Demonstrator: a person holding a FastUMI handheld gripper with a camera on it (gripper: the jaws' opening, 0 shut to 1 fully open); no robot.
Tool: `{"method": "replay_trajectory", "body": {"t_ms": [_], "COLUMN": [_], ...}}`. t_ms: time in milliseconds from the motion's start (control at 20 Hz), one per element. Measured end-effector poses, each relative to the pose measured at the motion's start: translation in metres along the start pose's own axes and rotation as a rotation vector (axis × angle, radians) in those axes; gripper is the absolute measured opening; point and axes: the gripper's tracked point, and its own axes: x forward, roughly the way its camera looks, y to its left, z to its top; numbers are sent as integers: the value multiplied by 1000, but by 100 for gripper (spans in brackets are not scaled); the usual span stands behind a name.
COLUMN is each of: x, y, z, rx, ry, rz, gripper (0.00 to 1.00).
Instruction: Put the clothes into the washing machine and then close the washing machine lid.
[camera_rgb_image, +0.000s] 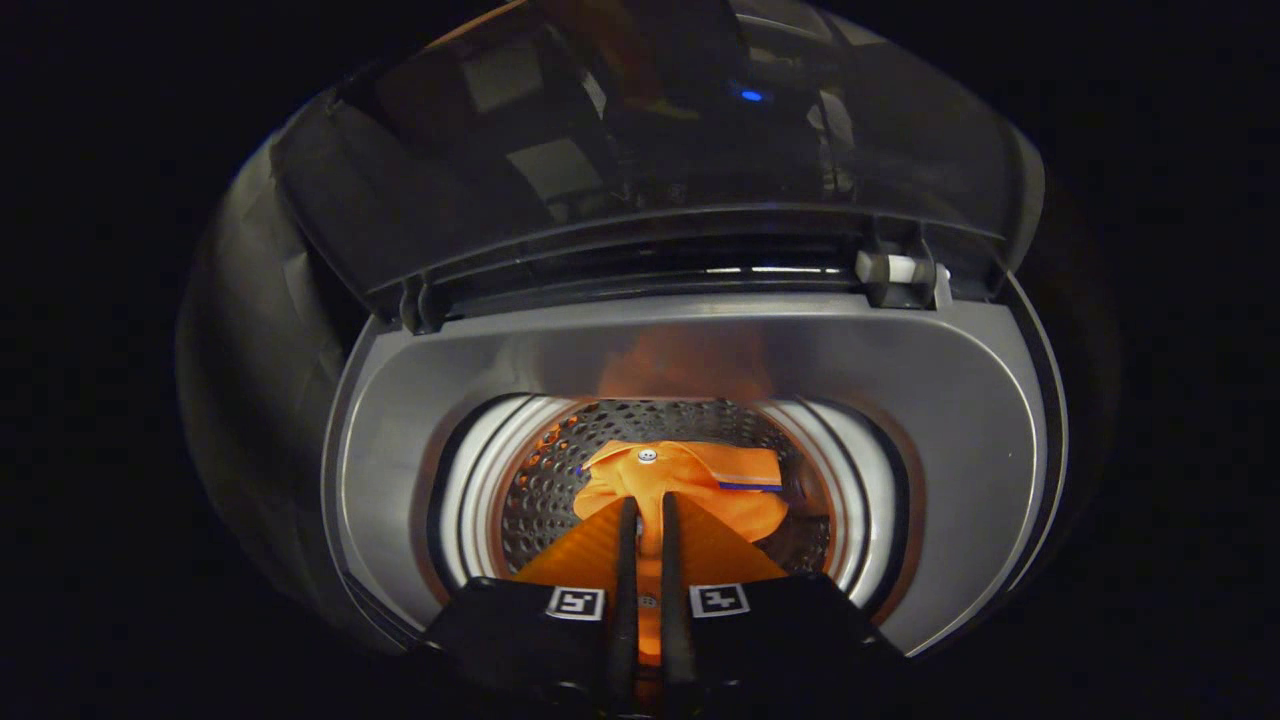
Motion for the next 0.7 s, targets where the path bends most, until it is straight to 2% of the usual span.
{"method": "replay_trajectory", "body": {"t_ms": [200, 550, 700], "x": [-2, -19, -38], "y": [-6, -2, 5], "z": [1, -4, -2], "rx": [-3, -17, -22], "ry": [-9, -27, -61], "rz": [-19, 3, 15], "gripper": [35, 66, 73]}}
